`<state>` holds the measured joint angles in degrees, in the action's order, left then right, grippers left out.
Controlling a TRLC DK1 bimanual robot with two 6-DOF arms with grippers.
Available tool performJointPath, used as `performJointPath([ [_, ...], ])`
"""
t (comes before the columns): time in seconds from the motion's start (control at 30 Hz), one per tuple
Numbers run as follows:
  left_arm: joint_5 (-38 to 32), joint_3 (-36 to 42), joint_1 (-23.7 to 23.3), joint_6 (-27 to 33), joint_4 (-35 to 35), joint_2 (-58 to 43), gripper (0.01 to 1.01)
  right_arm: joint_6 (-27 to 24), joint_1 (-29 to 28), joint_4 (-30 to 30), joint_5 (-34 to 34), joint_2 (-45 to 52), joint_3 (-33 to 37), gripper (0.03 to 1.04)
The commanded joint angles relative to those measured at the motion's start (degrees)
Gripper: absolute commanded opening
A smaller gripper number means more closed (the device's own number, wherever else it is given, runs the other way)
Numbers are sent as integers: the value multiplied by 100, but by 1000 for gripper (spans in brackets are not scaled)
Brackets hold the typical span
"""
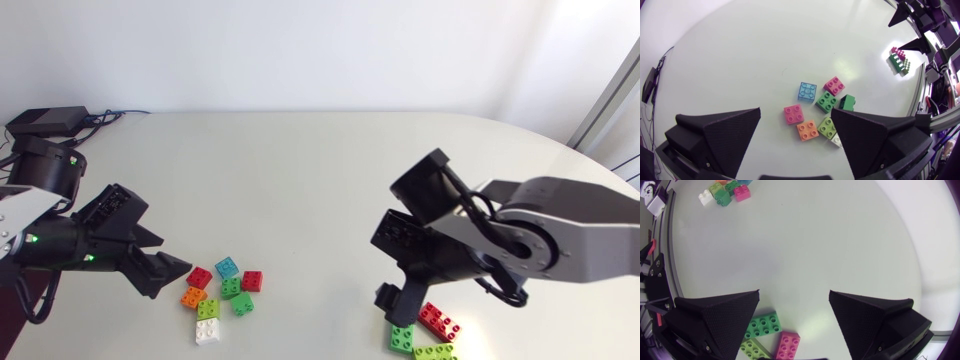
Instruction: Sort duplo bricks by size, large to the right and small to the left
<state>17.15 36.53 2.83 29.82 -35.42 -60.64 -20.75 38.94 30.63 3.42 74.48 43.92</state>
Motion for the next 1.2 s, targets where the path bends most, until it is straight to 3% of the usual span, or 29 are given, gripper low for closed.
performJointPath([
  [0.0,-71,-6,148,-240,-62,176,980,71,-141,-57,18,-408,-384,1002],
  [0.17,-300,-24,350,-477,-62,545,980,168,-299,-31,352,-1181,-569,1002],
  [0.57,-792,100,253,-662,-413,1889,980,124,-1037,470,1091,-2675,-332,1000],
  [0.8,-1091,126,-239,-671,-545,2241,977,282,-1486,611,1108,-3449,-165,1000],
  [0.93,-1565,-59,-239,-680,-571,2575,974,484,-1767,584,1134,-3783,-112,1000],
  [1.17,-1882,-76,-529,-671,-519,3111,980,660,-1767,444,1609,-4433,-209,1000],
])
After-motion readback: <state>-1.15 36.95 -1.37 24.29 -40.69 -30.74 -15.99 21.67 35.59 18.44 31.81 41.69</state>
